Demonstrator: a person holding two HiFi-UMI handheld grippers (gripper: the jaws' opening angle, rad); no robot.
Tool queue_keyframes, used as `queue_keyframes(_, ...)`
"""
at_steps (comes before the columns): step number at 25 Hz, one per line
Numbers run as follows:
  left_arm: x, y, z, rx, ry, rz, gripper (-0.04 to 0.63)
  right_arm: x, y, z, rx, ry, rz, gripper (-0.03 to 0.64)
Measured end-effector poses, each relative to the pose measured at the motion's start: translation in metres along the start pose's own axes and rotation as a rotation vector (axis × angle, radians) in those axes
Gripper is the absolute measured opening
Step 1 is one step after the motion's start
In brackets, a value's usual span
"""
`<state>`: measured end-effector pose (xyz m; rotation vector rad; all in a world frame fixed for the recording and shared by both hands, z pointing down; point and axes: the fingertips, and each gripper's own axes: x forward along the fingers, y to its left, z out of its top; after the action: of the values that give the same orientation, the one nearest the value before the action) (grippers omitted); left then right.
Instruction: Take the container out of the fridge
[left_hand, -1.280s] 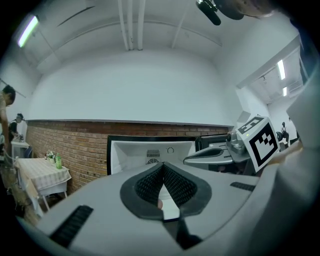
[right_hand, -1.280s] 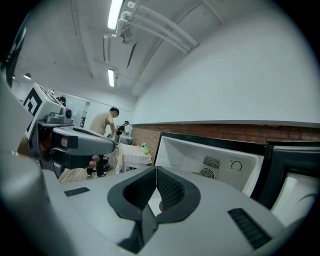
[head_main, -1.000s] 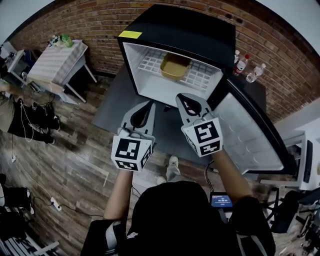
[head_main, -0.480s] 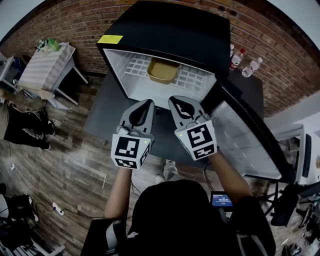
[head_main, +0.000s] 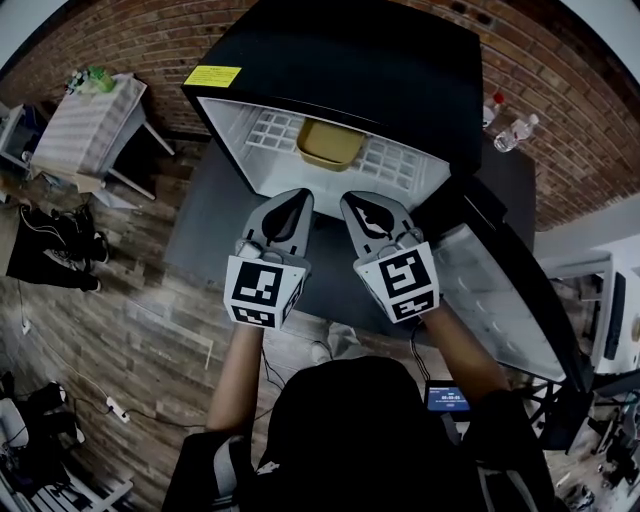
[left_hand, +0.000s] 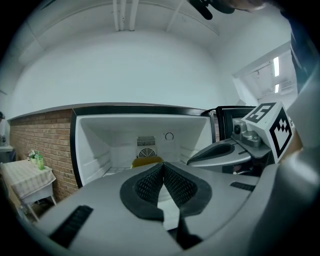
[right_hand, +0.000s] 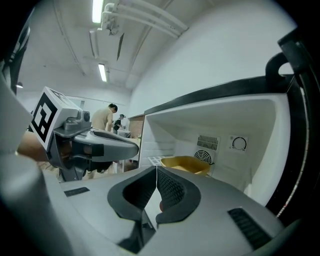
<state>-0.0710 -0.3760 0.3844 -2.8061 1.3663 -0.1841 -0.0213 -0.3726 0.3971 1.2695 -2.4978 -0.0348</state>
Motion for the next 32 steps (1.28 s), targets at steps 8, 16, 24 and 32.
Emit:
queue_keyframes(8, 0.031, 0.016, -0.015, 0.046, 0.046, -0.054, 0.014, 0.021, -0.015, -0.011, 0.056, 0.033, -0.021, 0.041)
queue_keyframes(16, 0.051, 0.020, -0.014, 0.212, 0.064, -0.132, 0.015, 0.029, -0.024, -0.022, 0.071, 0.066, -0.042, 0.041)
queue_keyframes(24, 0.067, 0.019, -0.031, 0.322, 0.131, -0.194, 0.108, 0.031, -0.018, -0.024, 0.058, 0.081, -0.026, 0.041)
queue_keyframes(32, 0.083, 0.020, -0.034, 0.488, 0.178, -0.253, 0.172, 0.027, -0.019, -0.029, 0.069, 0.082, -0.032, 0.041)
